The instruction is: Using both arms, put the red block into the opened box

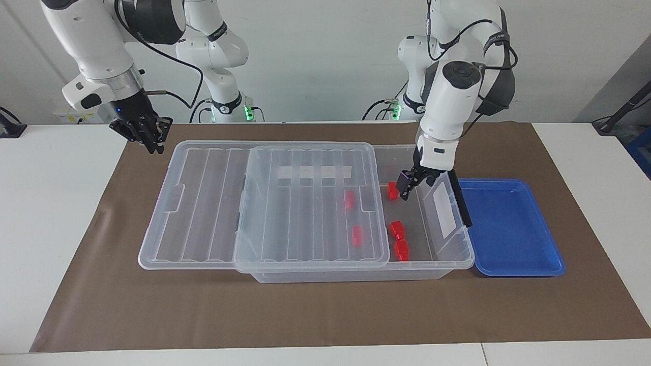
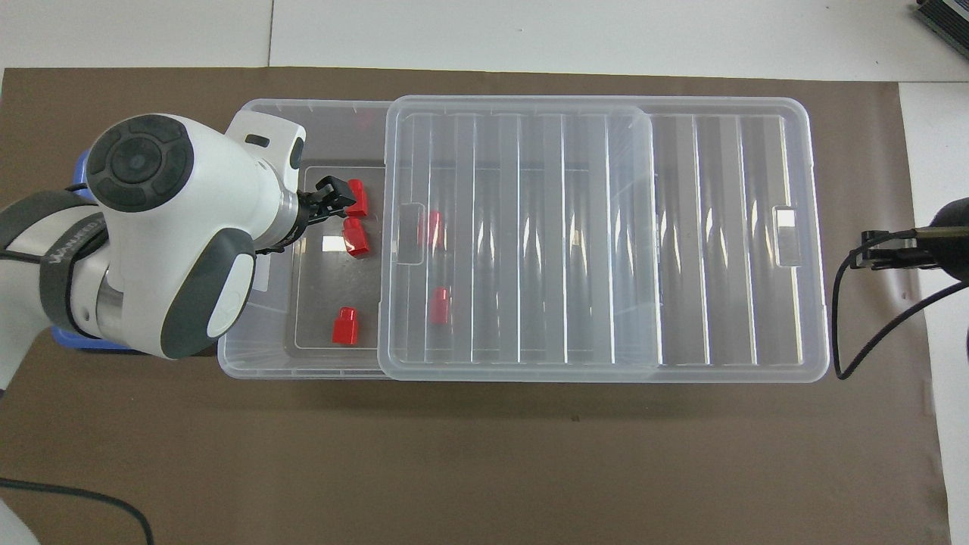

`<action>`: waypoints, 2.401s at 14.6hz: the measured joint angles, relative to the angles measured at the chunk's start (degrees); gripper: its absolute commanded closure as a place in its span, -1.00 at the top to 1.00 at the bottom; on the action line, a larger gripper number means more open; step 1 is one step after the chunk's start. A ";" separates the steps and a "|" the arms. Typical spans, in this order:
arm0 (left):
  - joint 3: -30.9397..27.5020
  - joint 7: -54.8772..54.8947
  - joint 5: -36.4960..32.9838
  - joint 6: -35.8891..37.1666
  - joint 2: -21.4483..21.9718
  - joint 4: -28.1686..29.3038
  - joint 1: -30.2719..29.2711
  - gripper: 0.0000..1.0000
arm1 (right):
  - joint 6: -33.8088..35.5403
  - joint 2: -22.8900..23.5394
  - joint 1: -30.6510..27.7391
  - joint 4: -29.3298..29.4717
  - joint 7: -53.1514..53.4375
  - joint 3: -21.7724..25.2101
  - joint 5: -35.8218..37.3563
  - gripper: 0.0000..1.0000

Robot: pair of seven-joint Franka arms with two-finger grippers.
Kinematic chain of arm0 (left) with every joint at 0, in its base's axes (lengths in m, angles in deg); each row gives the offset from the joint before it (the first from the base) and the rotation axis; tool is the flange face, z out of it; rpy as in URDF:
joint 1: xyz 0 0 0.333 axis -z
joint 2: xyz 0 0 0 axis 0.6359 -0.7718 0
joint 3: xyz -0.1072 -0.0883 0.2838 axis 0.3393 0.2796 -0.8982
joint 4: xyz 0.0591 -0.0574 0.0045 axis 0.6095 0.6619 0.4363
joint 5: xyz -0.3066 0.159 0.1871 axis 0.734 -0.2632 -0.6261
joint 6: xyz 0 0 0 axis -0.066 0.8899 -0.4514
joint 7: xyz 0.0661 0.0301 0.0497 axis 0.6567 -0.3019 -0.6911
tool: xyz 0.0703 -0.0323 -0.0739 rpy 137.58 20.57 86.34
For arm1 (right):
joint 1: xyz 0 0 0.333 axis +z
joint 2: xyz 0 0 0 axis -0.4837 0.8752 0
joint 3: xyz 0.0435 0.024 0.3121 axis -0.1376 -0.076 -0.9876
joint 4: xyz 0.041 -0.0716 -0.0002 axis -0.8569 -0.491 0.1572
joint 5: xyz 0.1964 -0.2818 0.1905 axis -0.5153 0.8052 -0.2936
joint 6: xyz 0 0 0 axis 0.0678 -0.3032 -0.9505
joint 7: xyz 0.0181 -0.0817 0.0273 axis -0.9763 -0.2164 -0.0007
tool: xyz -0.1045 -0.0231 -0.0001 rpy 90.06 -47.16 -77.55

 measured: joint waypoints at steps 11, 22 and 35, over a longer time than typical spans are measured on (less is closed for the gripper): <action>-0.51 9.87 1.87 6.41 5.53 -0.98 -10.73 1.00 | -15.94 11.51 -4.28 -2.43 -13.76 -0.24 -3.04 -1.00; -0.61 33.77 1.87 7.62 8.34 -1.34 -20.36 1.00 | -15.94 11.88 -2.31 -2.43 -14.43 -0.73 -7.21 -1.00; 0.92 40.69 1.87 7.68 9.47 -0.80 -19.43 1.00 | -15.94 12.00 6.08 -2.43 -2.56 -0.80 -8.65 -1.00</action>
